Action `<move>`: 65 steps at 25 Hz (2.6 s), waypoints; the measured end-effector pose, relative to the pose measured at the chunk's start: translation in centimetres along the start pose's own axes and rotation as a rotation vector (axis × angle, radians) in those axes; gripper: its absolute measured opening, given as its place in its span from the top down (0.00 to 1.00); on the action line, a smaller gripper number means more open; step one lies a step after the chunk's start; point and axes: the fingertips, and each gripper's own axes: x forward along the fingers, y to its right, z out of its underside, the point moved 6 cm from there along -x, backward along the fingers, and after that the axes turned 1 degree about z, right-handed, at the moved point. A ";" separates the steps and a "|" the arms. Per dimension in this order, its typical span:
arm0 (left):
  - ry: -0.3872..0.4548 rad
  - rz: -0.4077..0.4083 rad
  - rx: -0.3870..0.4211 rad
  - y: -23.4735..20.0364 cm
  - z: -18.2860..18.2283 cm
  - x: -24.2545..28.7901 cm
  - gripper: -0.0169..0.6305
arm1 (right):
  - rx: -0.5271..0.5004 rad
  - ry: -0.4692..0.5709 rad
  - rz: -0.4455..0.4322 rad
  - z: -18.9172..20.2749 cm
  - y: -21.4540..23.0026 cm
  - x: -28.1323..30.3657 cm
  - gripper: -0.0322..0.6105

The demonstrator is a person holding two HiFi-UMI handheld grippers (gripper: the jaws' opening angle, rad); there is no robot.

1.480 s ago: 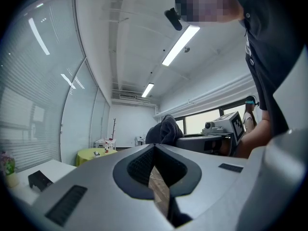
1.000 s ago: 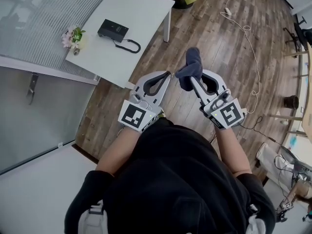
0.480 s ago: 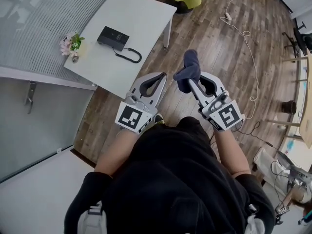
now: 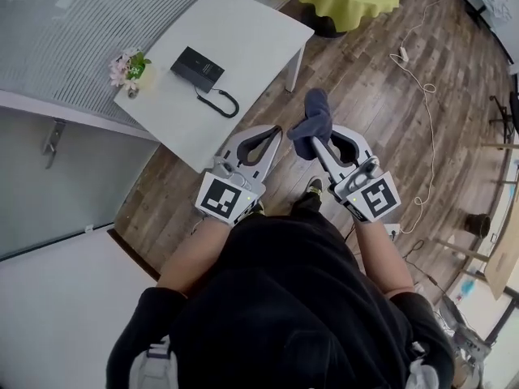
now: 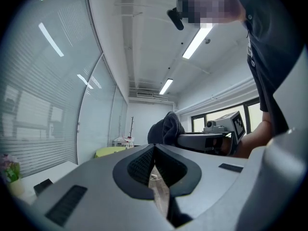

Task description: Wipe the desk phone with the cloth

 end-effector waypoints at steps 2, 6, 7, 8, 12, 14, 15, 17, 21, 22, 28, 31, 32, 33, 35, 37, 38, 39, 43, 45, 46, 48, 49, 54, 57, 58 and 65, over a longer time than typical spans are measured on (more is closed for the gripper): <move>-0.006 -0.029 0.007 0.1 -0.2 1.5 0.96 | 0.000 0.000 -0.040 -0.1 1.9 0.1 0.83; -0.015 -0.097 0.006 0.0 -0.4 4.3 0.96 | 0.007 0.006 -0.105 -0.1 5.3 0.4 0.83; -0.013 -0.112 0.009 0.2 -0.5 4.9 0.96 | 0.010 0.008 -0.121 -0.2 6.0 0.3 0.83; -0.009 -0.127 0.011 0.4 -0.6 5.5 0.96 | 0.013 0.010 -0.137 -0.1 6.8 0.2 0.83; -0.013 -0.189 0.013 1.1 -0.7 7.6 0.96 | 0.024 0.012 -0.201 0.1 9.5 -0.1 0.83; -0.027 -0.222 0.011 1.2 -0.5 8.2 0.96 | 0.029 0.007 -0.240 0.2 10.4 0.1 0.83; -0.034 -0.239 0.010 1.3 -0.3 8.4 0.96 | 0.030 0.004 -0.261 0.2 10.8 0.2 0.83; -0.035 -0.275 0.008 1.4 -0.3 8.9 0.96 | 0.031 0.002 -0.303 0.3 11.5 0.4 0.83; -0.016 -0.363 0.001 1.6 -0.6 9.4 0.96 | 0.039 0.005 -0.362 0.5 12.8 0.6 0.83; -0.023 -0.374 0.003 1.7 -0.5 9.5 0.96 | 0.042 0.006 -0.373 0.7 13.0 0.7 0.83; -0.041 -0.420 0.005 1.3 -0.5 9.3 0.96 | 0.060 0.009 -0.439 1.1 13.2 2.5 0.83; -0.019 -0.450 -0.011 0.2 -0.5 9.1 0.96 | 0.059 0.004 -0.466 1.4 13.1 4.1 0.83; -0.015 -0.455 -0.013 -0.2 -0.3 8.9 0.96 | 0.057 0.001 -0.473 1.5 13.0 4.7 0.83; -0.014 -0.457 -0.014 -0.8 -0.1 8.8 0.96 | 0.055 -0.002 -0.479 1.7 12.9 5.4 0.83; -0.008 -0.467 -0.026 -2.0 0.3 8.4 0.96 | 0.052 -0.011 -0.488 2.0 12.7 6.8 0.83; -0.012 -0.479 -0.036 -3.6 0.7 7.9 0.96 | 0.046 -0.017 -0.501 2.2 12.5 8.5 0.83; -0.007 -0.485 -0.035 -4.5 0.8 7.7 0.96 | 0.042 -0.018 -0.508 2.2 12.5 9.5 0.83; 0.001 -0.491 -0.031 -5.5 0.7 7.6 0.96 | 0.038 -0.019 -0.514 2.1 12.4 10.5 0.83; 0.009 -0.513 -0.031 -9.2 0.8 6.8 0.96 | 0.022 -0.026 -0.538 2.1 12.3 14.6 0.83; 0.006 -0.522 -0.037 -11.1 1.0 6.0 0.96 | 0.019 -0.031 -0.549 2.3 12.0 16.7 0.83; 0.007 -0.527 -0.039 -12.1 1.0 5.6 0.96 | 0.016 -0.035 -0.553 2.4 11.7 17.8 0.83; 0.011 -0.541 -0.039 -14.1 1.0 4.6 0.96 | 0.012 -0.046 -0.562 2.6 11.1 19.9 0.83; 0.013 -0.549 -0.039 -15.1 1.1 4.0 0.96 | 0.012 -0.050 -0.568 2.7 10.7 21.0 0.83; 0.022 -0.569 -0.044 -19.0 1.4 1.9 0.96 | 0.000 -0.061 -0.592 2.9 9.1 25.8 0.83; 0.022 -0.587 -0.044 -20.6 1.3 0.8 0.96 | -0.014 -0.063 -0.604 3.0 8.3 28.1 0.83; 0.023 -0.598 -0.045 -21.1 1.3 0.4 0.96 | -0.018 -0.065 -0.609 3.2 8.0 28.7 0.83; 0.009 -0.681 -0.069 -24.1 2.9 -1.6 0.96 | -0.044 -0.079 -0.656 4.1 7.6 33.0 0.83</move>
